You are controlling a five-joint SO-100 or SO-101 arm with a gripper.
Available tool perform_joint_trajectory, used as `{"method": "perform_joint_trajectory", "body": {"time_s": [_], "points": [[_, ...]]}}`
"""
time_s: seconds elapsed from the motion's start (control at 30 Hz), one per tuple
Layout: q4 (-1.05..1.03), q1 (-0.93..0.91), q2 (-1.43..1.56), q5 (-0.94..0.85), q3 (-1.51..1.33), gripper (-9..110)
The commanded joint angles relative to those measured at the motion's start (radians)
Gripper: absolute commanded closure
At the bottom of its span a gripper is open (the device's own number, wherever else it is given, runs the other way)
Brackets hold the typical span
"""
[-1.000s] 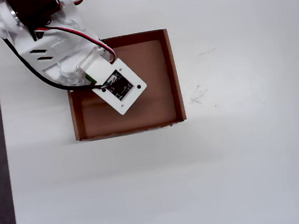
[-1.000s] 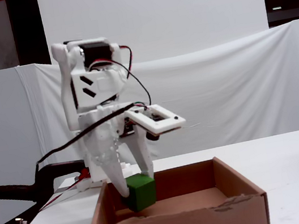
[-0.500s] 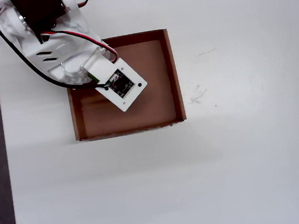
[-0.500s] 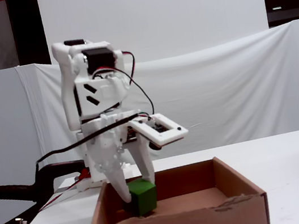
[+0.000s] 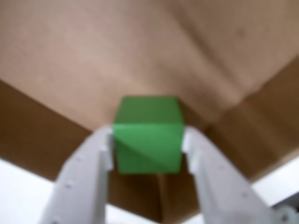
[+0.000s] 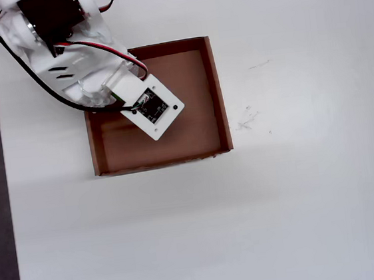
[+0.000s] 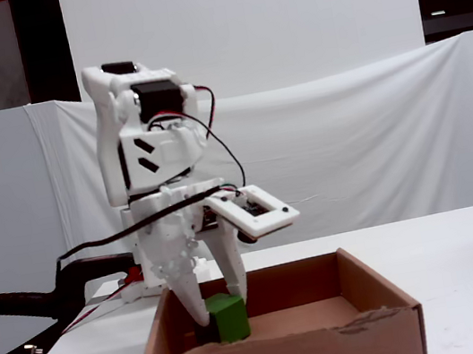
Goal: Grasp a green cube and put it in a box.
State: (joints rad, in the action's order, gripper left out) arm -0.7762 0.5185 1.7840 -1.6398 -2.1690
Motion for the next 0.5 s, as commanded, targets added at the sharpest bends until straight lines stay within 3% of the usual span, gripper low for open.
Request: {"method": "perform_joint_trajectory", "body": {"time_s": [0.0,0.3,0.47], "points": [[0.017,0.0,0.002,0.002,0.005,82],[-0.029,-0.054,0.106,0.015,0.043,77],[-0.189,-0.167,0.241,0.083,0.152,77]]}}
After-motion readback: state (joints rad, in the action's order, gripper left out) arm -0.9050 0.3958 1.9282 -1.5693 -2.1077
